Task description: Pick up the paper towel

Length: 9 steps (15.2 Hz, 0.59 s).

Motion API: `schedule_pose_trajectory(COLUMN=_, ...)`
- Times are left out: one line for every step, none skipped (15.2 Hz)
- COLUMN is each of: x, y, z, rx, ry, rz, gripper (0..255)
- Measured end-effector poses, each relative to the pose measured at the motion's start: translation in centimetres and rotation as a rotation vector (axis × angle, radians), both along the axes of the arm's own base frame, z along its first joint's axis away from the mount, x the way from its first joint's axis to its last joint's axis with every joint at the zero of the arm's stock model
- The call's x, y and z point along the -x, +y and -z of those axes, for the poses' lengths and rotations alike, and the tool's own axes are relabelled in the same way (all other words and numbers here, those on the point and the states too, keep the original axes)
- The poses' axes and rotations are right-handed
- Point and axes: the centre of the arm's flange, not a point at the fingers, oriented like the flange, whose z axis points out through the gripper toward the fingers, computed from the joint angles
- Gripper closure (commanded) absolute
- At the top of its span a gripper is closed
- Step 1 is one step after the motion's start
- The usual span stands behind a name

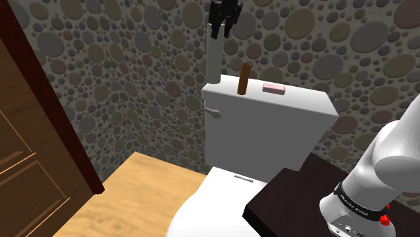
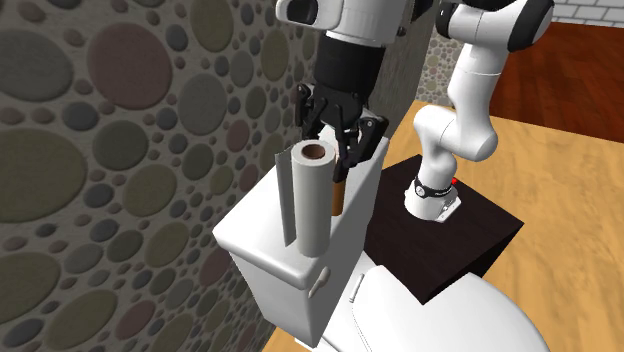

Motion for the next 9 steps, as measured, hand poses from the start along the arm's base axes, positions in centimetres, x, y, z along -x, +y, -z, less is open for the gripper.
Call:
schedule_pose_trajectory(x=0.0, y=0.0, z=-0.5, rx=0.000, ry=0.000, rz=0.000, gripper=255)
schedule_pose_trajectory(x=0.0, y=0.1, z=-1.0, rx=0.000, ry=0.000, rz=0.000, gripper=255)
schedule_pose_trajectory(x=-0.1, y=0.1, z=-1.4, rx=0.000, ry=0.000, rz=0.000, gripper=255)
schedule_pose_trajectory(x=0.0, y=0.1, z=-2.0, rx=0.000, ry=0.000, rz=0.000, gripper=255)
schedule_pose_trajectory(x=0.0, y=0.1, z=-2.4, rx=0.000, ry=0.000, rz=0.000, gripper=255)
schedule_pose_trajectory(x=0.0, y=0.1, z=-3.0, rx=0.000, ry=0.000, rz=0.000, gripper=255)
schedule_pose_trajectory(x=0.0, y=0.1, z=-3.6, rx=0.000, ry=0.000, rz=0.000, gripper=255)
schedule_pose_trajectory(x=0.0, y=0.1, z=-4.0, rx=0.000, ry=0.000, rz=0.000, gripper=255)
schedule_pose_trajectory(x=0.0, y=0.1, z=-4.4, rx=0.000, ry=0.000, rz=0.000, gripper=255)
